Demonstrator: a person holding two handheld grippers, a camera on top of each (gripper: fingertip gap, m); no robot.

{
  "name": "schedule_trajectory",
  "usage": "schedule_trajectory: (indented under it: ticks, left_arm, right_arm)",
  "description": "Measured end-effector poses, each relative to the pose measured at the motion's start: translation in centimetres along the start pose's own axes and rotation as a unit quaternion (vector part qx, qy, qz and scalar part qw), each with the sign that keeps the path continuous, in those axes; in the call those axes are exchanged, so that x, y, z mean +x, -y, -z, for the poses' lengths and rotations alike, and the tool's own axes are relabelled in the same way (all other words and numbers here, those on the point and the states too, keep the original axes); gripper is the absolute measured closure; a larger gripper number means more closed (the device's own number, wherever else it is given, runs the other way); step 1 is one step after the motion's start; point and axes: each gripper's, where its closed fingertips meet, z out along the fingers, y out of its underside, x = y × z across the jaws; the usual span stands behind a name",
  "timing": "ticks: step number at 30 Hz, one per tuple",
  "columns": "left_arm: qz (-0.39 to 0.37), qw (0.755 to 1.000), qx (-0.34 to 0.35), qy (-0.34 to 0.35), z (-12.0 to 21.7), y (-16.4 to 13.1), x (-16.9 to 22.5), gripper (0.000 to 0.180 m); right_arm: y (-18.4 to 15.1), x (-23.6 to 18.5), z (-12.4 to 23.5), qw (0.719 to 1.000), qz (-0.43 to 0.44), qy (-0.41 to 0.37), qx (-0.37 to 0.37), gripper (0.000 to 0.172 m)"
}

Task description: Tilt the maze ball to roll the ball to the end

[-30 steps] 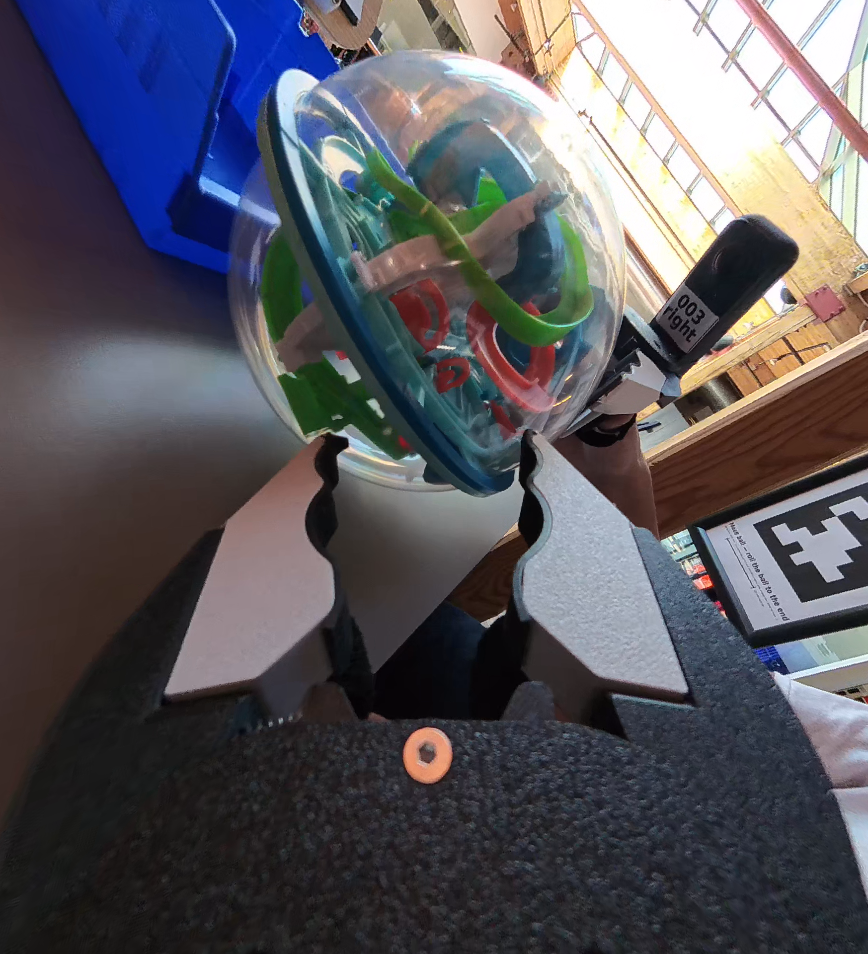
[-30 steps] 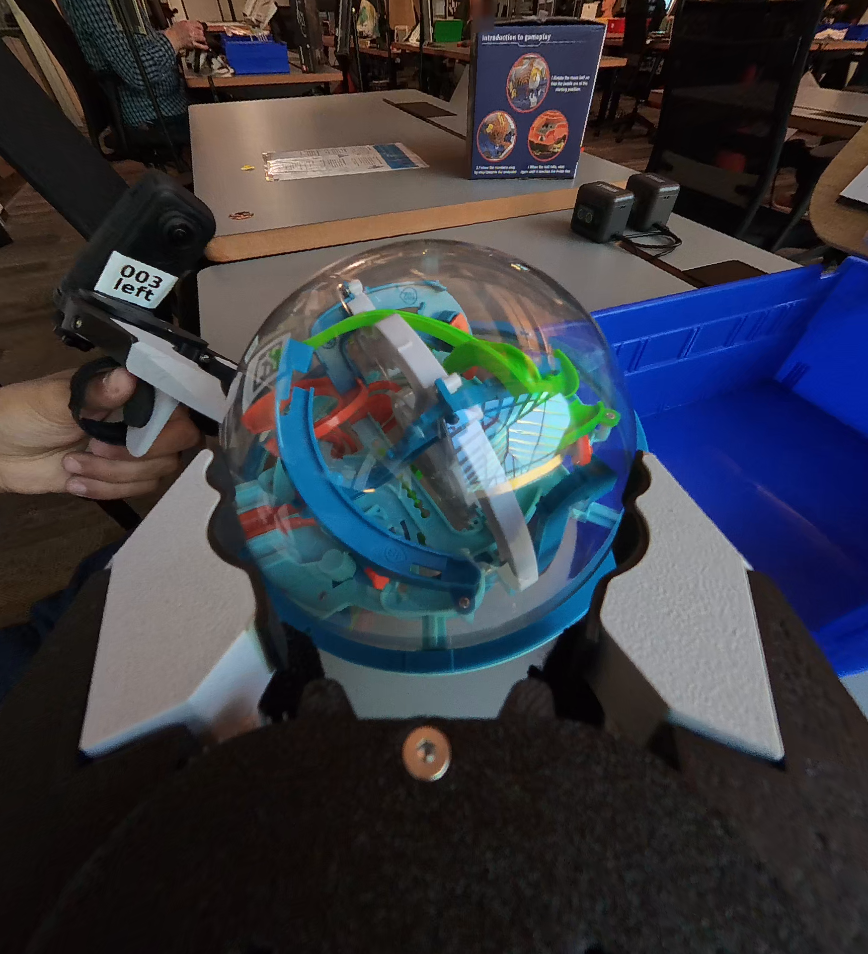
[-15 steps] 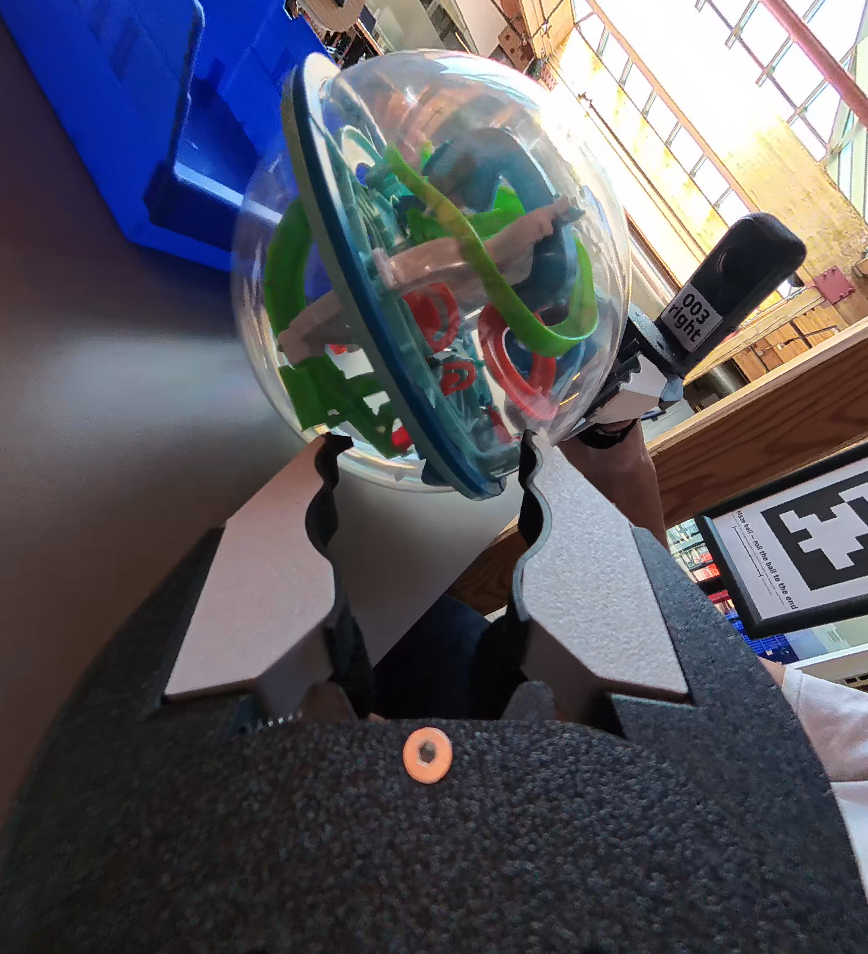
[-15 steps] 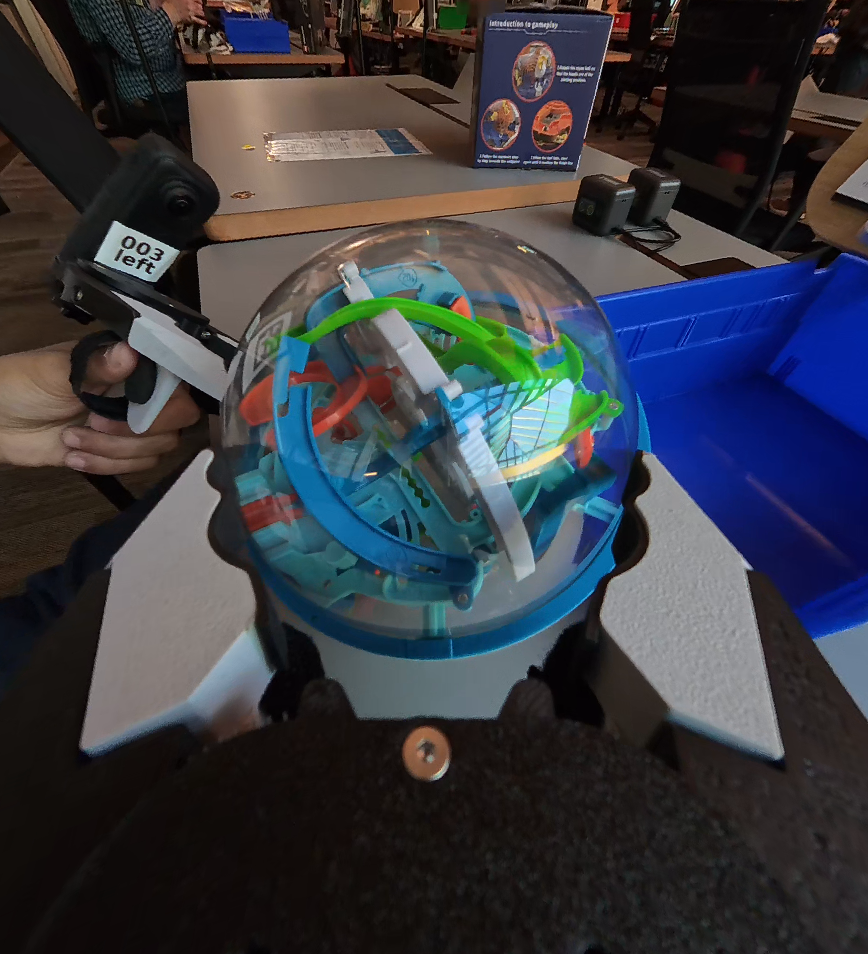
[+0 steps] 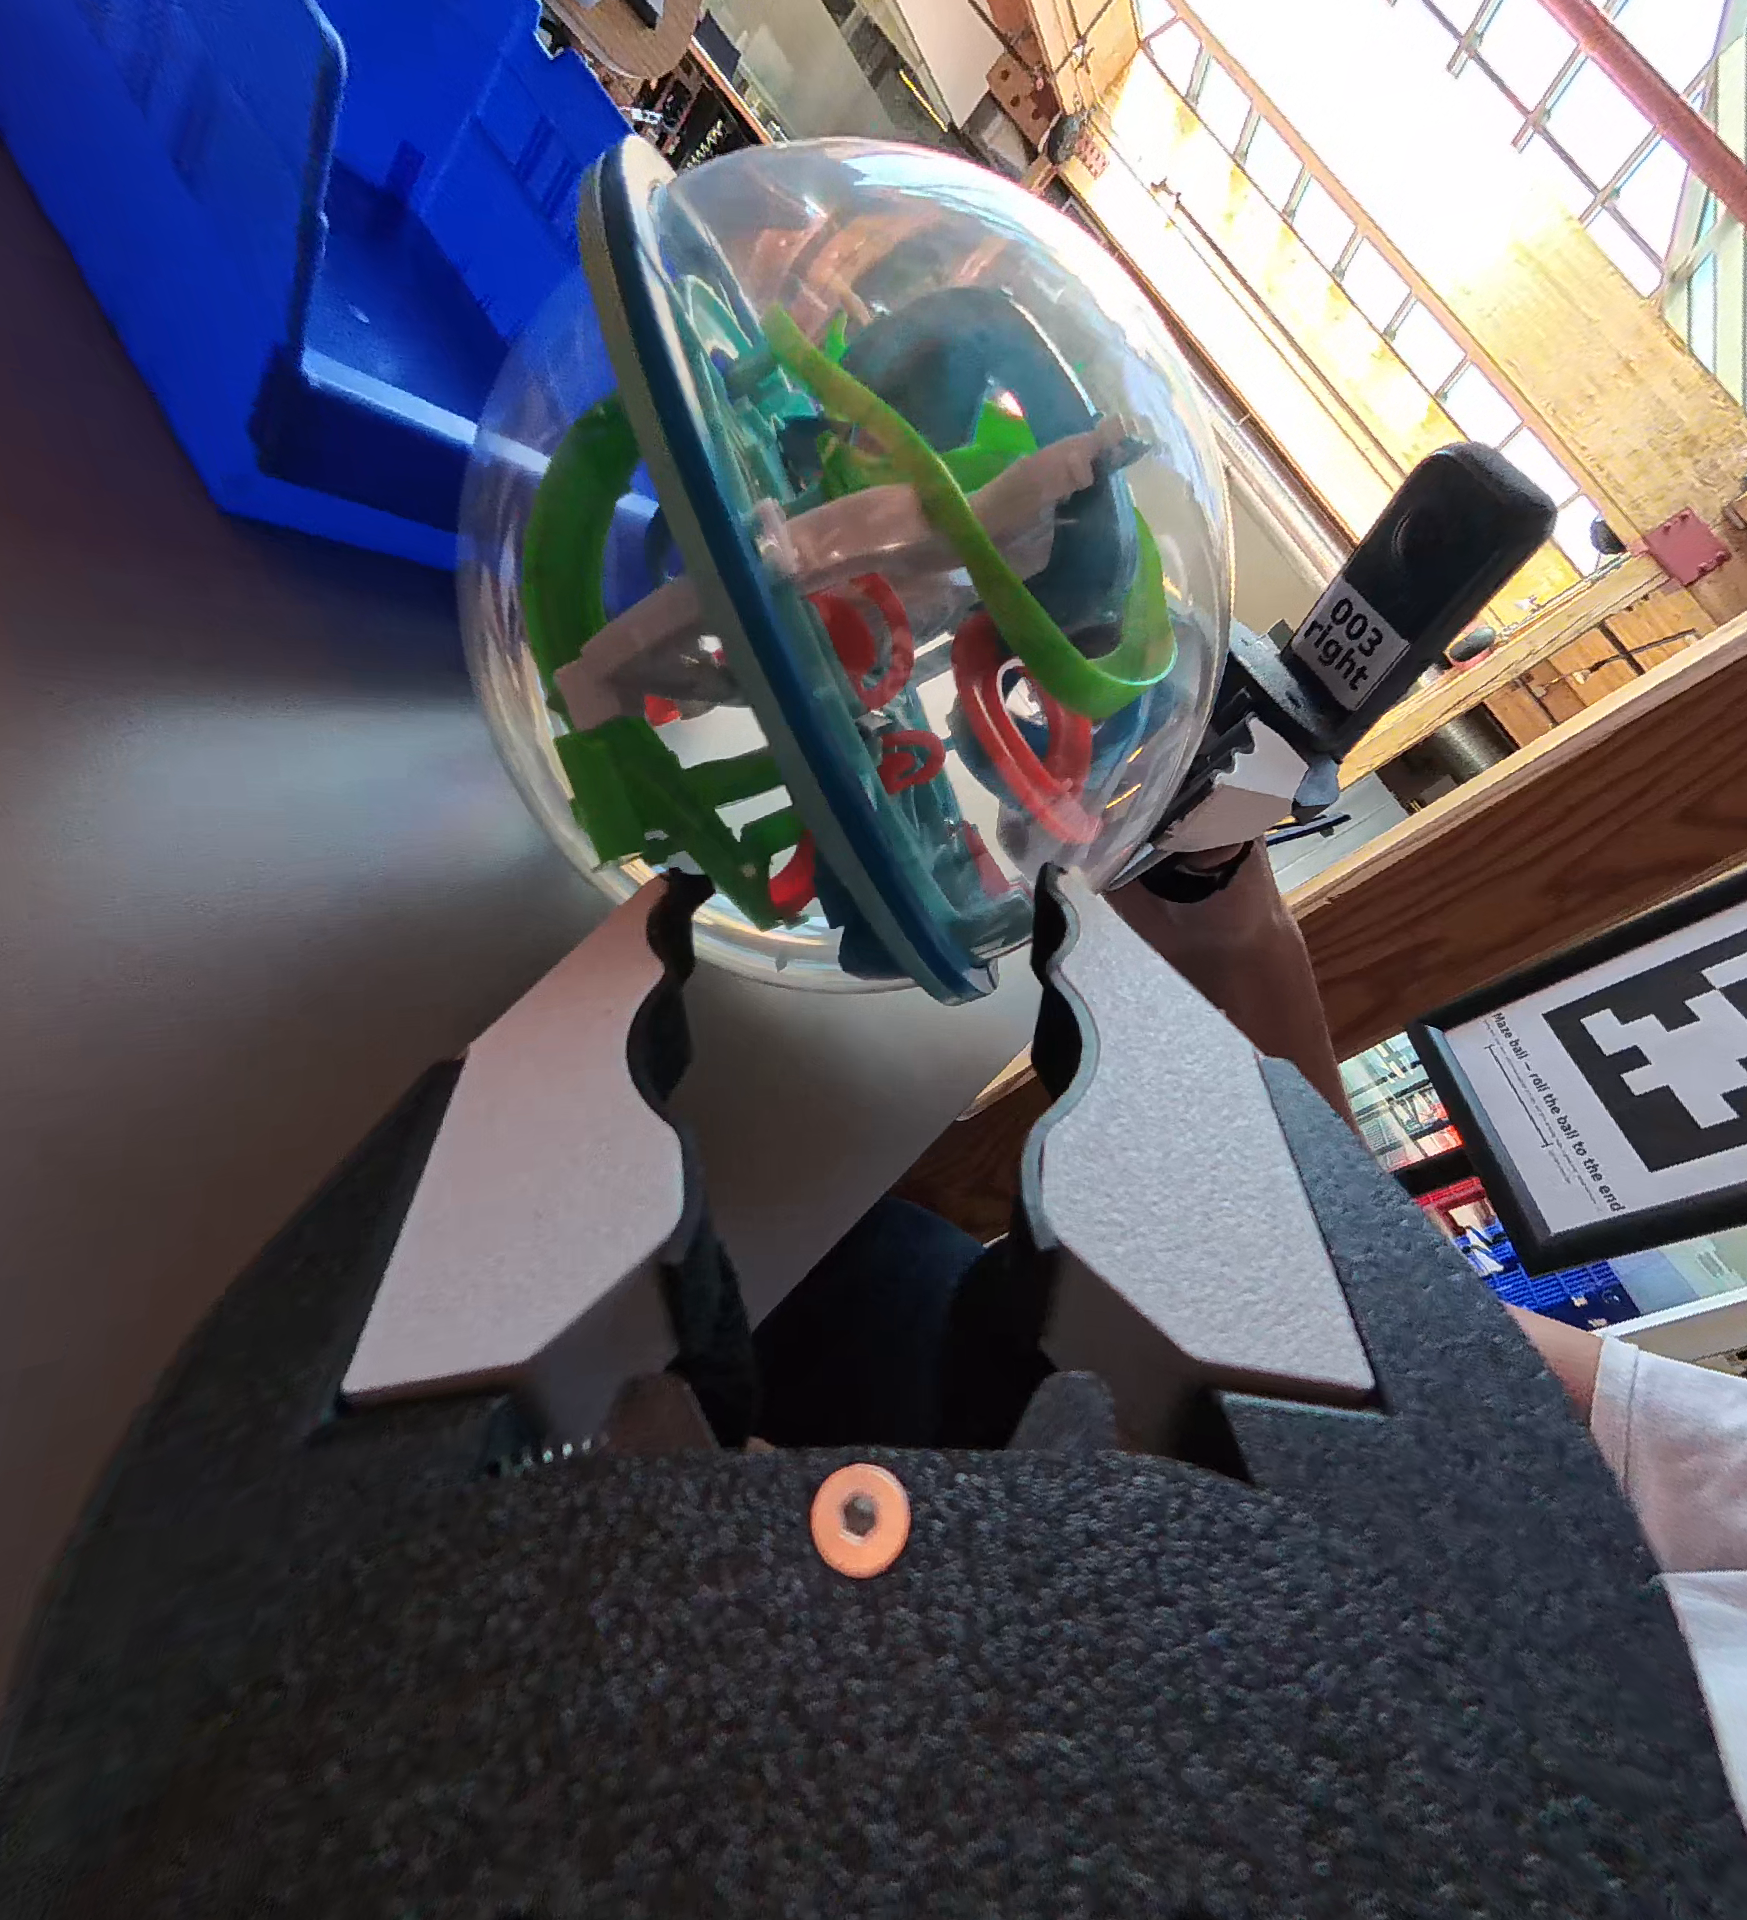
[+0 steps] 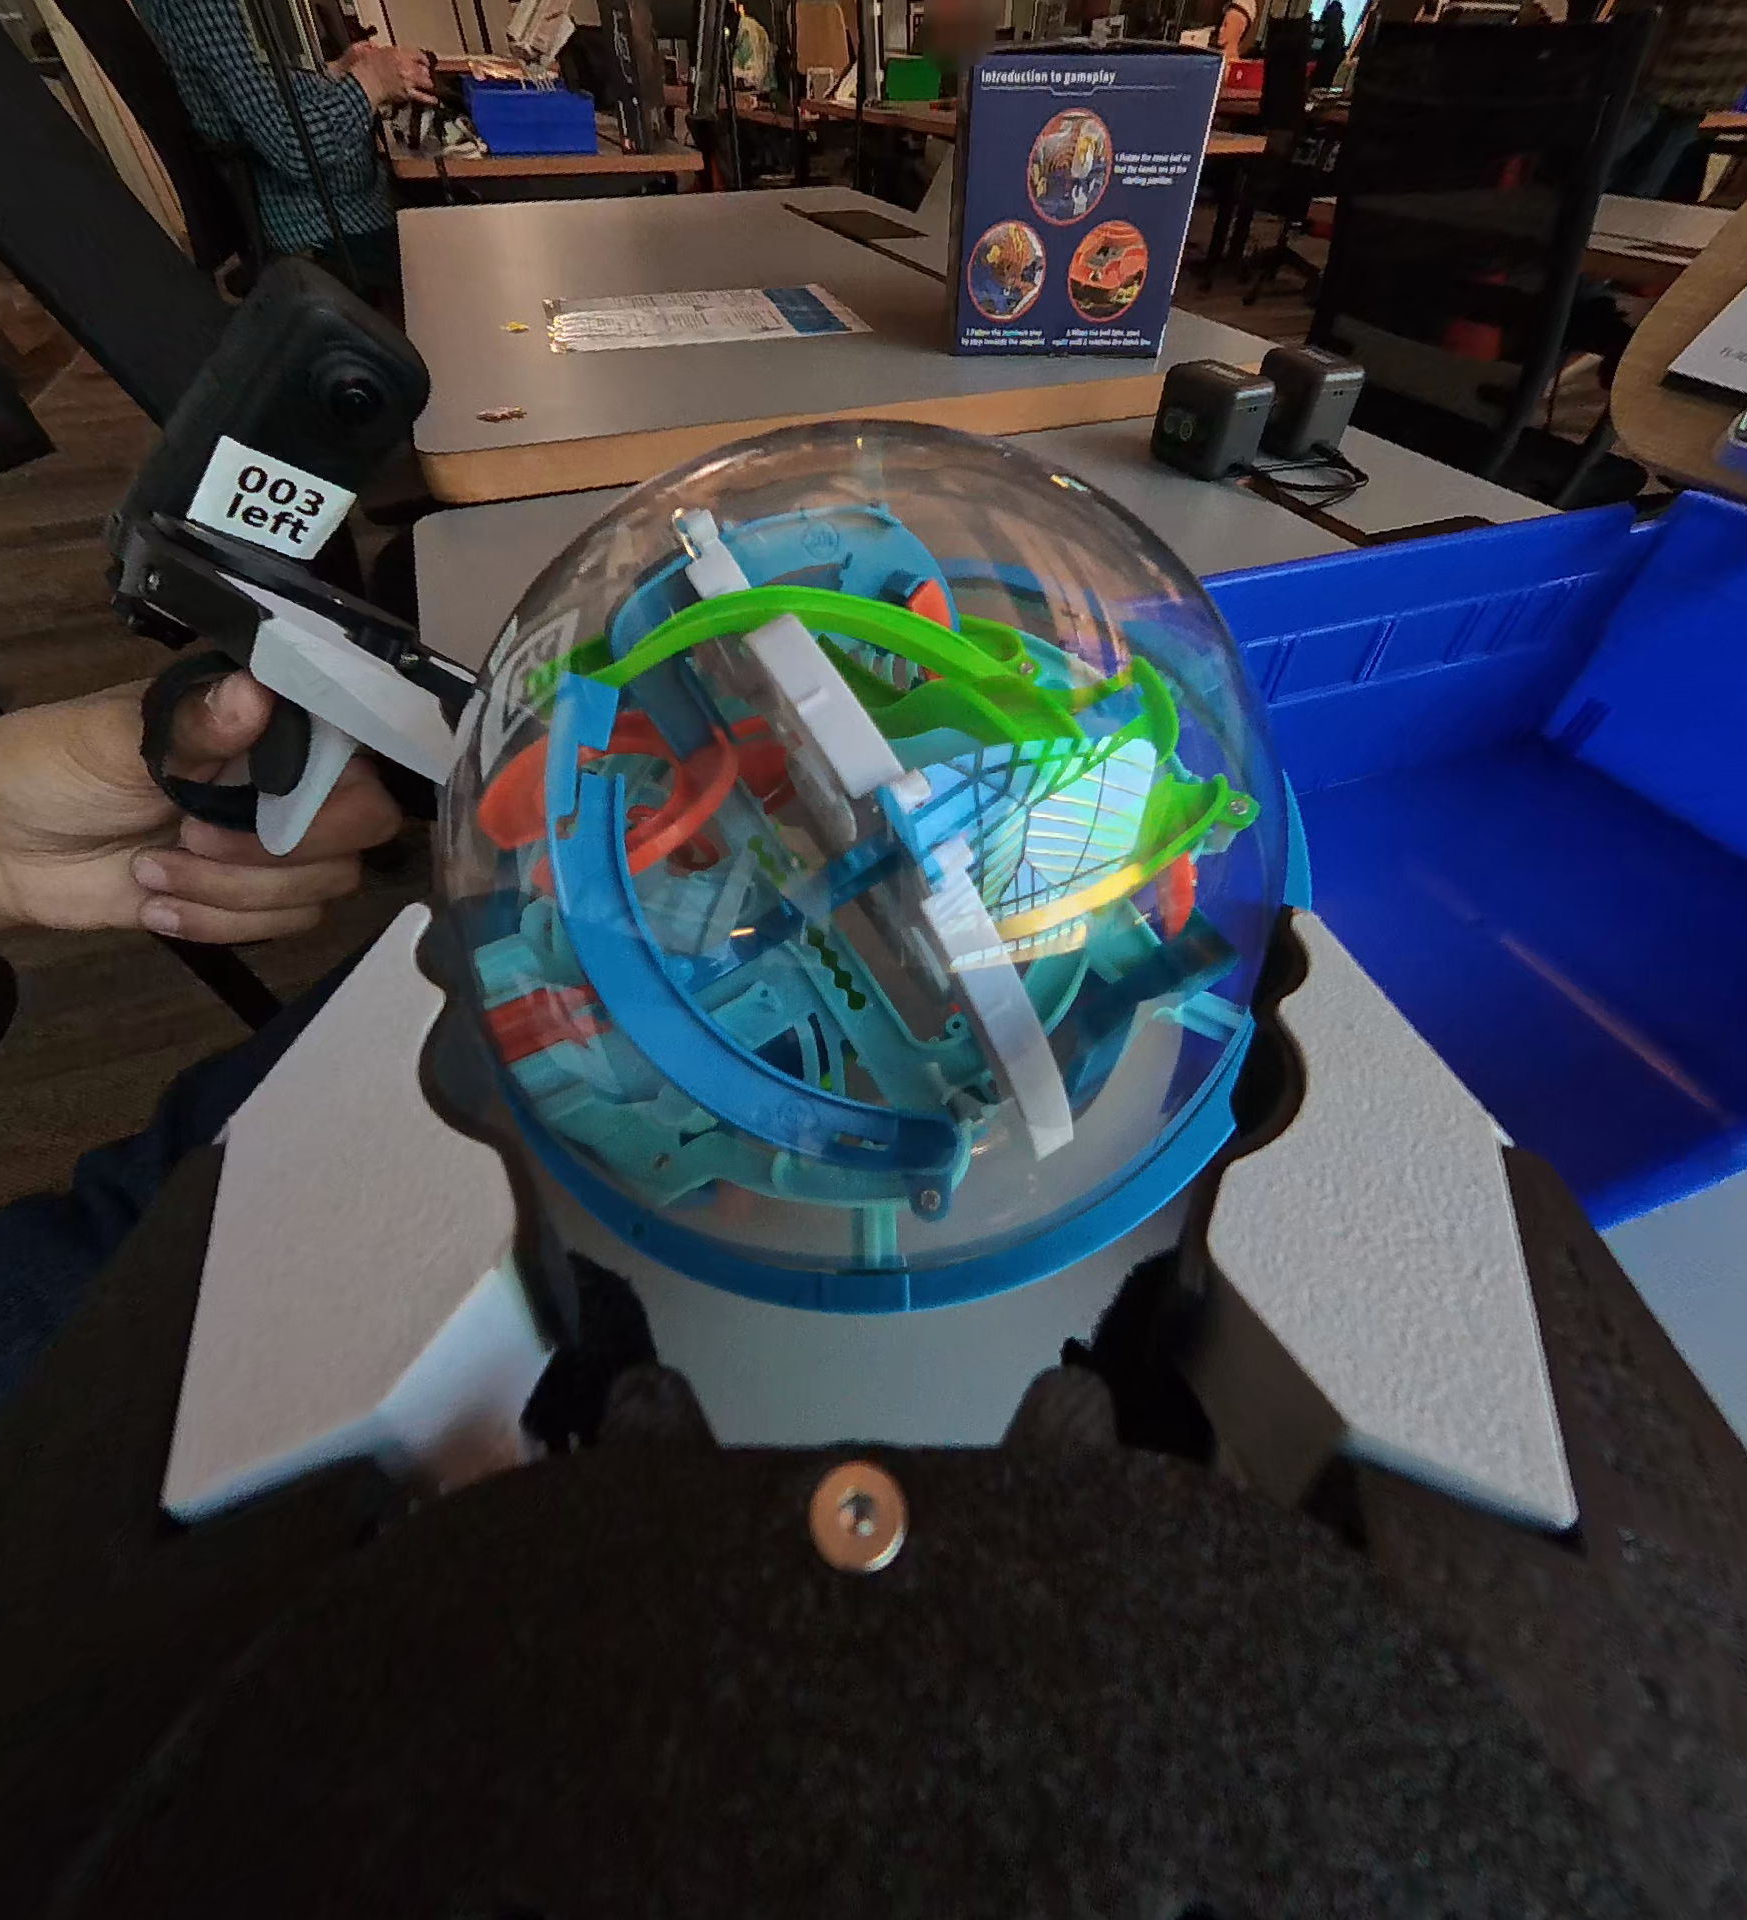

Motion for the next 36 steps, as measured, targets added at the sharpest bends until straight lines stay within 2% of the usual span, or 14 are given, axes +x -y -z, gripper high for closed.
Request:
schedule_trajectory:
  ticks: [25,27,30,32,35,36]
  left_arm:
    - [0.003,1.000,0.002,0.005,0.0,-0.2,-0.3,0.115]
    - [0.002,1.000,0.000,-0.003,-0.2,-0.3,-0.1,0.108]
    - [0.009,1.000,-0.016,-0.017,-1.1,-1.0,0.1,0.079]
    - [0.007,1.000,-0.023,-0.010,-1.7,-1.4,-0.1,0.068]
    - [-0.019,0.999,-0.031,0.016,-2.0,-1.5,-0.4,0.072]
    - [-0.042,0.998,-0.028,0.028,-1.8,-1.3,-0.2,0.083]
  right_arm:
    - [0.0,-0.3,-0.1,1.000,0.012,-0.014,-0.019,0.028]
    - [0.0,-0.3,-0.1,1.000,0.011,-0.015,-0.018,0.028]
    - [0.2,-0.7,-0.4,0.999,0.026,-0.019,-0.016,0.028]
    - [0.5,-1.1,-0.7,0.998,0.048,-0.024,-0.010,0.028]
    - [0.7,-1.3,-0.9,0.994,0.093,-0.046,-0.022,0.028]
    - [0.7,-1.1,-0.7,0.992,0.105,-0.061,-0.038,0.028]
